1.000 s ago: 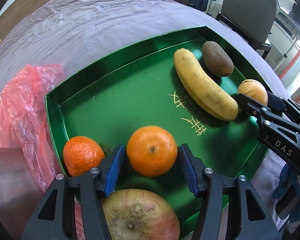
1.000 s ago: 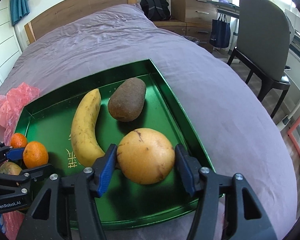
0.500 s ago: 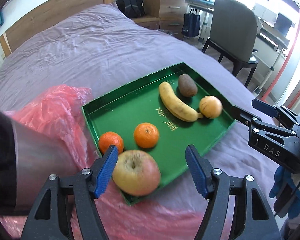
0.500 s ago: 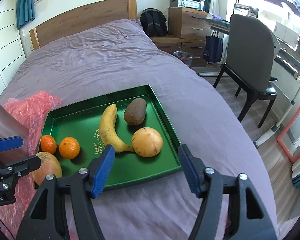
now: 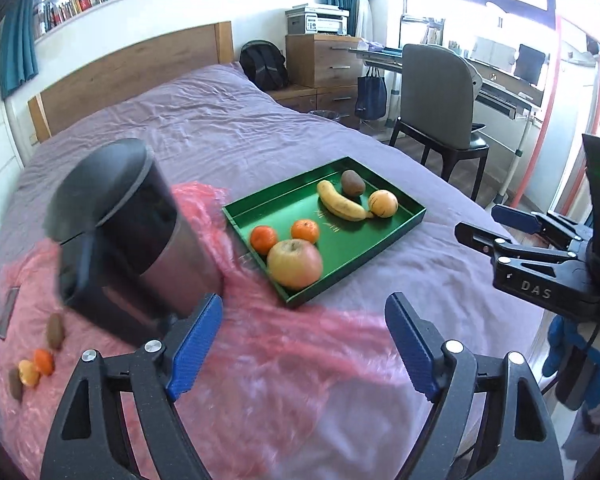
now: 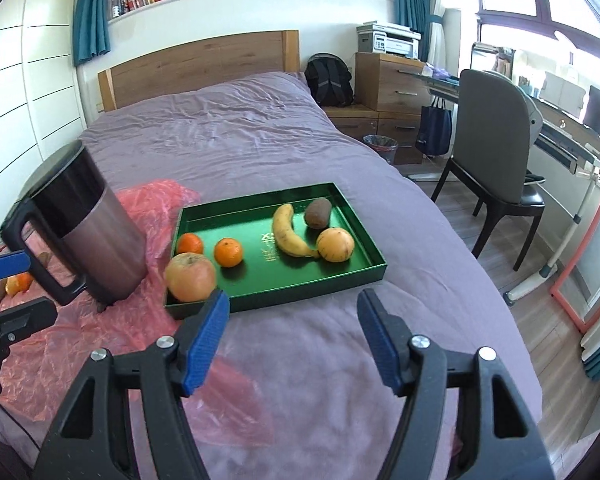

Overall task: Organize fruits
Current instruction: 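Withdraw both open grippers back toward the remaining fruits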

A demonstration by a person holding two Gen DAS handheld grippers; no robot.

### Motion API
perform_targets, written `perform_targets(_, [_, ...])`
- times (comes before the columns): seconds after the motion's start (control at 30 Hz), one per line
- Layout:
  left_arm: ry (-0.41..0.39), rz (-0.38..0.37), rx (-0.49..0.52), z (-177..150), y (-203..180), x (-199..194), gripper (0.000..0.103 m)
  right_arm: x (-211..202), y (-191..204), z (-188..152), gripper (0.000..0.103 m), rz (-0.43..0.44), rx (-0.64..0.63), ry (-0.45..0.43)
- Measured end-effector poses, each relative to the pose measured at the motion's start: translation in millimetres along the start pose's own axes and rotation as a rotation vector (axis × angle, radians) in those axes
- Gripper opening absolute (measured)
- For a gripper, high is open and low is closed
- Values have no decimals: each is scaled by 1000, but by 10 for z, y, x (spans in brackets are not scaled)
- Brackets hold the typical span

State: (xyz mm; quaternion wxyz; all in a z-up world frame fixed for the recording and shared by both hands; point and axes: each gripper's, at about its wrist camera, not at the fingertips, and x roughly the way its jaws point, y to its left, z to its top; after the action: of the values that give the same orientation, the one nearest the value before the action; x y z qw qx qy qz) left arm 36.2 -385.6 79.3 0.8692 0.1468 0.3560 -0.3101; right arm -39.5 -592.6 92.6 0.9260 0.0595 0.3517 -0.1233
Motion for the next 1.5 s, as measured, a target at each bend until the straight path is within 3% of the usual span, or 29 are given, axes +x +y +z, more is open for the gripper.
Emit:
perform_targets(0.2, [-17,74,20,-400,364,-505,79,-477,564,-170,96,95,-75,-25])
perform_targets(0.37, [-18,145,-27,-774,882,-851,79,-728,1085,-252,96,186,-117,-30])
perform_targets(0.53, [-14,227,-118,-1177,1565,-1097,79,-788,1715,-324,96,317,-119,-1])
perform_targets(0.73, [-2,312,-248,-1670,2426,-1259,79,-735,2545,-368,96,404,-182,18])
perform_targets(1.17, [69,419,-414,-2464,4026,-1107,78,-4,4257,-465,96,551,-301,179])
perform_targets(1.5, [99,403,-497,-2613,4843,-589,77,1017,5161,-355,96,605,-265,267])
